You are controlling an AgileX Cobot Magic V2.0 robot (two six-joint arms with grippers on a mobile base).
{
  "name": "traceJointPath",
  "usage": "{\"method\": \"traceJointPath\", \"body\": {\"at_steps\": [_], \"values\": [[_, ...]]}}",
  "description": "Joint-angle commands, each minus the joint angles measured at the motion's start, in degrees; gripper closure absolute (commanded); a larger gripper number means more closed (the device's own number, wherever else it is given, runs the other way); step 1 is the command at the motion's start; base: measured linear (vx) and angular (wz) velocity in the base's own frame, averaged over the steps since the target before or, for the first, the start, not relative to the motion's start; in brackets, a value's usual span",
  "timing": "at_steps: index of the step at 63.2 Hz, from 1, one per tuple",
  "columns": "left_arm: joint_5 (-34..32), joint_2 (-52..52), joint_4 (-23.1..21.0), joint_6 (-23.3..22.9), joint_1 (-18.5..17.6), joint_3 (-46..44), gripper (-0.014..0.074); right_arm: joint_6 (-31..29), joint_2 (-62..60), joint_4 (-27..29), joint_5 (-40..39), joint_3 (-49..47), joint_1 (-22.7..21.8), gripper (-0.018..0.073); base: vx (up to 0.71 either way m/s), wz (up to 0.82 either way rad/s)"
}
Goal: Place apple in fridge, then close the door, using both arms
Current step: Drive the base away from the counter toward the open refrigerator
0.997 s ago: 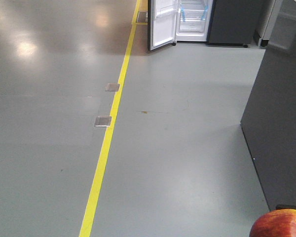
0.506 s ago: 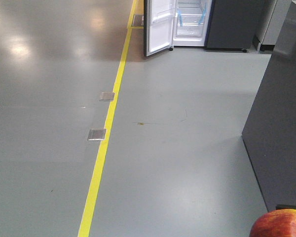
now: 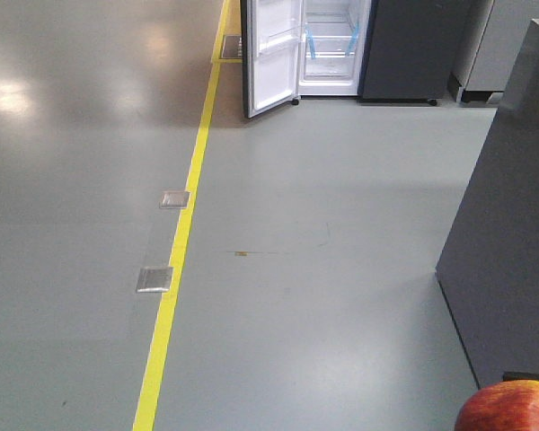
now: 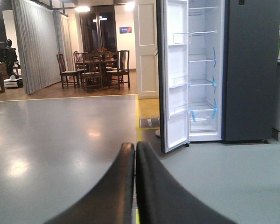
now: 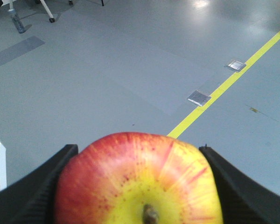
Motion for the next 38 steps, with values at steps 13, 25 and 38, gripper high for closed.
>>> {"method": "traceJointPath", "body": {"at_steps": [13, 25, 38], "values": [[-4.4, -0.9, 0.0, -0.5, 0.1, 1.2, 0.0603, -0.2, 0.4, 2.0, -3.5, -1.5, 0.1, 0.019, 0.32, -0.03], [-4.4, -0.9, 0.0, -0.5, 0.1, 1.2, 0.0603, -0.2, 0.4, 2.0, -3.5, -1.5, 0.1, 0.019, 0.32, -0.03], [-4.4, -0.9, 0.0, -0.5, 0.1, 1.2, 0.0603, -0.2, 0.4, 2.0, -3.5, -1.5, 0.1, 0.019, 0.32, -0.04]]}}
